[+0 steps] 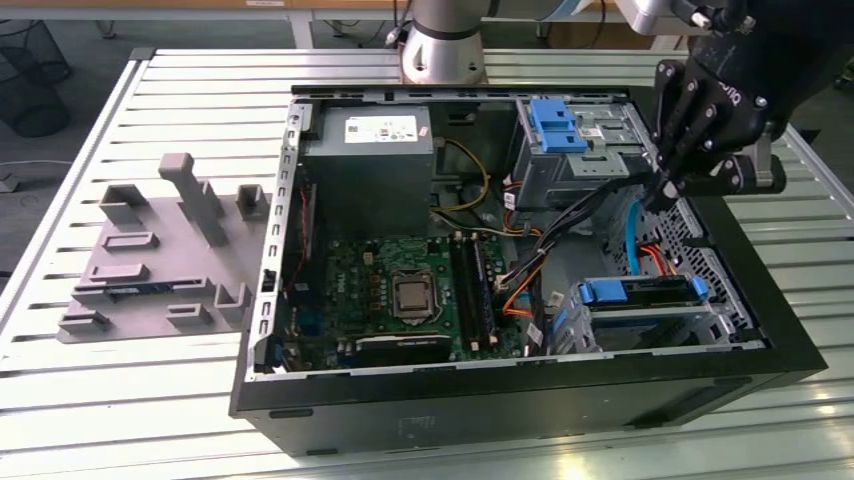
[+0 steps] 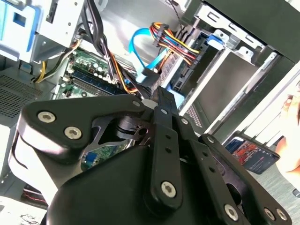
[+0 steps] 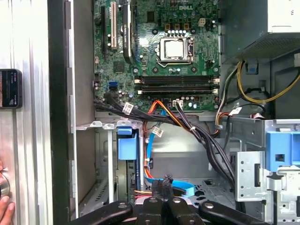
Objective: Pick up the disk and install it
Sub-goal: 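Insert the second disk wire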
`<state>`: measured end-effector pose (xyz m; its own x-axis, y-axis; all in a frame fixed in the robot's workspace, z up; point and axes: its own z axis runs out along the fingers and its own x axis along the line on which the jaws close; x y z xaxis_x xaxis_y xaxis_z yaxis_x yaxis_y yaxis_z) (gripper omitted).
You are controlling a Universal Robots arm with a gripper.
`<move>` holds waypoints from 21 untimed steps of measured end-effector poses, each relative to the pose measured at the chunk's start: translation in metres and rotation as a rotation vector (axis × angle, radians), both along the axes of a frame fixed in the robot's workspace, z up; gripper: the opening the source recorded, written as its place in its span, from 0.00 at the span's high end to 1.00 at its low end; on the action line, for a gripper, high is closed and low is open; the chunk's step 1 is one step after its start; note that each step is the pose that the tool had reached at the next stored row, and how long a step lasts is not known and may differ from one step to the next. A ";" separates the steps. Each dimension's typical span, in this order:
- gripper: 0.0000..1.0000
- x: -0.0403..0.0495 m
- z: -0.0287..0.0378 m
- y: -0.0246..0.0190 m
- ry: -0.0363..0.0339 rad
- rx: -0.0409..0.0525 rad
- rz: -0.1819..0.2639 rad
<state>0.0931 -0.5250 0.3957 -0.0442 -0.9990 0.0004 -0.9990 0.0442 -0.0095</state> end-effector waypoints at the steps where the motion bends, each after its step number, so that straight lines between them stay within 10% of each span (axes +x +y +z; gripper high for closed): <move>1: 0.89 0.0000 0.0002 0.0024 -0.0005 -0.0005 0.000; 7: 0.89 0.0000 0.0007 0.0147 -0.0037 -0.0033 0.000; 21: 0.89 0.0000 0.0008 0.0156 -0.0046 -0.0034 0.000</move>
<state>0.0930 -0.5094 0.3964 -0.0443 -0.9990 0.0035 -0.9989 0.0442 -0.0142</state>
